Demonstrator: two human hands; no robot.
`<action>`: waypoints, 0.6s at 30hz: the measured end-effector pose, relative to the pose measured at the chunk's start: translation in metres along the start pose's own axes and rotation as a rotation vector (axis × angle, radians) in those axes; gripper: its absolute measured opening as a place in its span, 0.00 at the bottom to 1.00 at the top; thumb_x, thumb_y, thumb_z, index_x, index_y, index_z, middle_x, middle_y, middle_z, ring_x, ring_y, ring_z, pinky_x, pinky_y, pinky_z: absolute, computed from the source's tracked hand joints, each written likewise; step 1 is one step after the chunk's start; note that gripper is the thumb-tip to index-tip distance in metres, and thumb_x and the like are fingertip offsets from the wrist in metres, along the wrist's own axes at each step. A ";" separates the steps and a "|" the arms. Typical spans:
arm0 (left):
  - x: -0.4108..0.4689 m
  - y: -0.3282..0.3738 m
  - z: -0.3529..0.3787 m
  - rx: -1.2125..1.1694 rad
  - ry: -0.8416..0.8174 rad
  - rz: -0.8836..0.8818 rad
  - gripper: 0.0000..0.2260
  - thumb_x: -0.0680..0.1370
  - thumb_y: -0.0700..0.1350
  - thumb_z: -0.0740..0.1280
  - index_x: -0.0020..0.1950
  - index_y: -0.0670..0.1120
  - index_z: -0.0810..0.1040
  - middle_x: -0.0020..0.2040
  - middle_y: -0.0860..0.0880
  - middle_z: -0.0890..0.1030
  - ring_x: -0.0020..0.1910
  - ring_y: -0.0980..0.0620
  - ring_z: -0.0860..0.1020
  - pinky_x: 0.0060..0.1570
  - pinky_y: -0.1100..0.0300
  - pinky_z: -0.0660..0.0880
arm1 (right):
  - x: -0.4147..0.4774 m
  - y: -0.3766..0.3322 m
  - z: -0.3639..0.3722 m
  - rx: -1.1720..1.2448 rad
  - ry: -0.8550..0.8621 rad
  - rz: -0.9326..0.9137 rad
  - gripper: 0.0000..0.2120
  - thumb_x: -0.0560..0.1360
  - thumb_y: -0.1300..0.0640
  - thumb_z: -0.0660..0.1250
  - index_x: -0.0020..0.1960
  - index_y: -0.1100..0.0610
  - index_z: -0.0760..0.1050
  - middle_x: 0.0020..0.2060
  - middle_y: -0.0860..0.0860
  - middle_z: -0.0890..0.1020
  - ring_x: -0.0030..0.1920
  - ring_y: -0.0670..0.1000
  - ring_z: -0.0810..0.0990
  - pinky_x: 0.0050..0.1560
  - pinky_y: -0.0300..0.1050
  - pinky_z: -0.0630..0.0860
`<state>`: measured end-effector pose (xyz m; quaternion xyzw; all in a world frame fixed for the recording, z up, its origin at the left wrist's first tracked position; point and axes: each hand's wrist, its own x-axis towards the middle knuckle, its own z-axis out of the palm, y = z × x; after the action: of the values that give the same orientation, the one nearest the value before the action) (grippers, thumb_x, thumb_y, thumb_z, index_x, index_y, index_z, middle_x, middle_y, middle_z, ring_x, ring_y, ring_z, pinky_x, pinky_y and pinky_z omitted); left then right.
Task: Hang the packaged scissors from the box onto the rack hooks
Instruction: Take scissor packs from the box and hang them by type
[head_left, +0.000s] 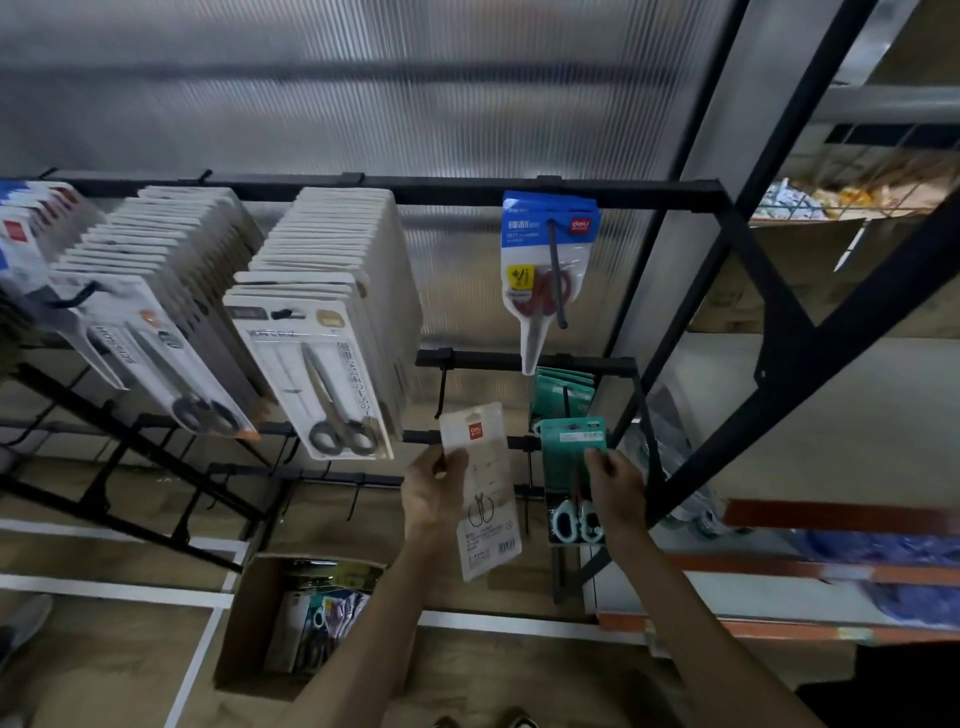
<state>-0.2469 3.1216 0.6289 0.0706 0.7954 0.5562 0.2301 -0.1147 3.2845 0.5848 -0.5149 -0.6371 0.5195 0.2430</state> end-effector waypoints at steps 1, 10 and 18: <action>-0.002 0.000 0.001 0.005 -0.004 0.002 0.07 0.82 0.47 0.66 0.52 0.45 0.81 0.48 0.48 0.84 0.45 0.51 0.84 0.43 0.49 0.85 | 0.001 0.000 0.000 -0.002 -0.004 -0.002 0.11 0.82 0.55 0.62 0.43 0.56 0.76 0.39 0.53 0.79 0.42 0.54 0.80 0.41 0.50 0.78; -0.005 -0.002 0.001 0.058 0.011 -0.044 0.06 0.83 0.46 0.65 0.51 0.45 0.80 0.44 0.46 0.83 0.41 0.49 0.83 0.34 0.59 0.77 | 0.010 -0.009 0.010 0.005 0.018 0.020 0.08 0.83 0.55 0.62 0.49 0.59 0.75 0.41 0.53 0.77 0.40 0.50 0.77 0.34 0.39 0.71; -0.013 0.000 -0.001 0.003 0.016 -0.090 0.07 0.82 0.45 0.65 0.50 0.45 0.81 0.45 0.46 0.85 0.43 0.47 0.85 0.39 0.54 0.82 | 0.068 -0.027 0.028 -0.188 0.027 0.059 0.18 0.83 0.48 0.59 0.43 0.60 0.75 0.37 0.56 0.76 0.40 0.56 0.76 0.35 0.45 0.65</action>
<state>-0.2364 3.1157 0.6332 0.0307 0.8003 0.5447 0.2486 -0.1731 3.3364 0.5848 -0.5611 -0.6643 0.4571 0.1868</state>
